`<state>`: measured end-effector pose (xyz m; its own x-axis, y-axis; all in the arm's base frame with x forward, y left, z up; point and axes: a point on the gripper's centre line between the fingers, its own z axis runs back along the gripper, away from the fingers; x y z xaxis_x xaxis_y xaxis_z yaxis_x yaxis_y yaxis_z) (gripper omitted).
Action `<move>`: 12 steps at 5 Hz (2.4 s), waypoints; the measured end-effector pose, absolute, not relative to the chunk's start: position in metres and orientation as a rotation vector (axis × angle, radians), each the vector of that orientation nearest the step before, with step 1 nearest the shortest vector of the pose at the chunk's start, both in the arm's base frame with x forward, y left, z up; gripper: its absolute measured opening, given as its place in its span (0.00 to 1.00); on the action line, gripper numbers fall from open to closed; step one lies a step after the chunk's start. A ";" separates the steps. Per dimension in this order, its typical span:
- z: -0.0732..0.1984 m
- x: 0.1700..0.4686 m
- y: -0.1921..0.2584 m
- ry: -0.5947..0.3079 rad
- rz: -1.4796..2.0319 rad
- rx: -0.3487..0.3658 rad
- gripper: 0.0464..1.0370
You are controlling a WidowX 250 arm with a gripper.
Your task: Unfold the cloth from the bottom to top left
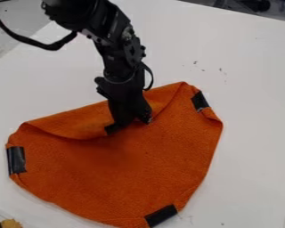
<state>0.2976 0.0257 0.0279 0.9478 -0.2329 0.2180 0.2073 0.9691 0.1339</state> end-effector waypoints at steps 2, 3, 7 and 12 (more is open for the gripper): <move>0.054 0.334 0.076 -0.305 -0.266 0.213 0.01; 0.042 0.355 0.105 -0.297 -0.276 0.203 0.01; 0.024 0.408 0.142 -0.341 -0.366 0.181 0.45; 0.045 0.423 0.162 -0.318 -0.328 0.214 0.96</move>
<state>0.4226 0.1622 0.0451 0.8979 -0.3473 0.2703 0.2806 0.9250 0.2562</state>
